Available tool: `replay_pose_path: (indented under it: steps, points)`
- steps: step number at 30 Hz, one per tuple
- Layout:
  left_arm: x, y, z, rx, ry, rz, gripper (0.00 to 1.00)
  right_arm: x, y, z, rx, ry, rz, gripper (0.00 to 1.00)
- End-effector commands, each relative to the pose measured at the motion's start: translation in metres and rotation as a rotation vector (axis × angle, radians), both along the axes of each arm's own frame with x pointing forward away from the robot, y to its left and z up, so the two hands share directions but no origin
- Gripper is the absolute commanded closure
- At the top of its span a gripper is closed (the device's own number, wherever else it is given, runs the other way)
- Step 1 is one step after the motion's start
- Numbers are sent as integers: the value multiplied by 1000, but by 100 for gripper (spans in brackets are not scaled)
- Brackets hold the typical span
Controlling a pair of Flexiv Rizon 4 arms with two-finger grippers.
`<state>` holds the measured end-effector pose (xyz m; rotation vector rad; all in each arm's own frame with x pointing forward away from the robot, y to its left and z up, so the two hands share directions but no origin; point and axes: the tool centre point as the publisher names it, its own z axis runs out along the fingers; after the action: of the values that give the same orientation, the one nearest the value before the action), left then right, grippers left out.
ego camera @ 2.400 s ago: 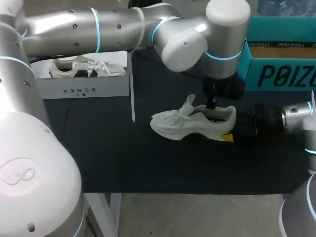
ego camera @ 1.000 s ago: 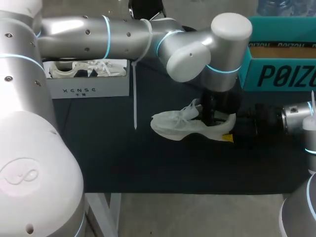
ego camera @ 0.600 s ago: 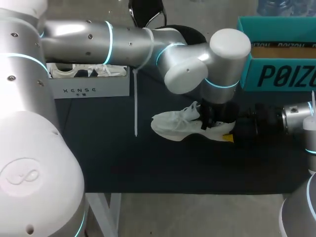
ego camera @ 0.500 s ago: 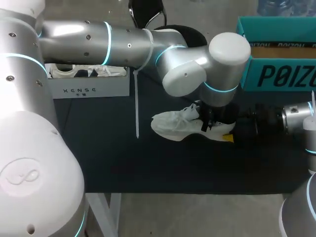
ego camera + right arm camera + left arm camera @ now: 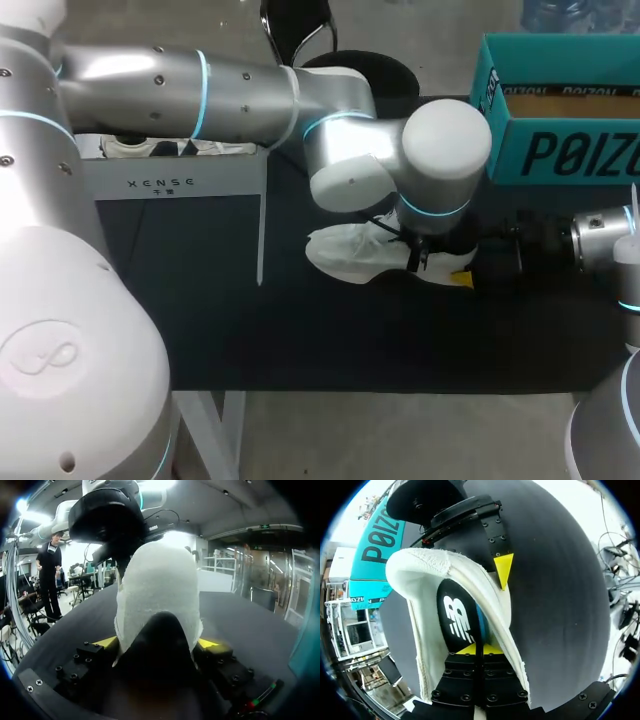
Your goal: Take the shoe out of the shoebox, open the shoe tongue, remove and reinsert the insole, then place the shoe into the shoebox
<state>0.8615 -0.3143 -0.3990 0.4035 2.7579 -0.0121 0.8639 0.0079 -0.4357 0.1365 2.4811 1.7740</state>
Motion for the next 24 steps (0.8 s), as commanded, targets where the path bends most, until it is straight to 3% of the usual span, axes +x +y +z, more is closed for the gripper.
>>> replay_pose_path:
  steps: [1,11,24]
  points:
    - [-2,0,12,-7,-25,1,100,0,2,-4,-4,0,-1,100]
    - [3,4,30,-30,-68,24,100,0,2,-4,-4,0,-1,100]
    - [9,19,74,-90,-127,65,100,0,2,-4,-4,0,-1,100]
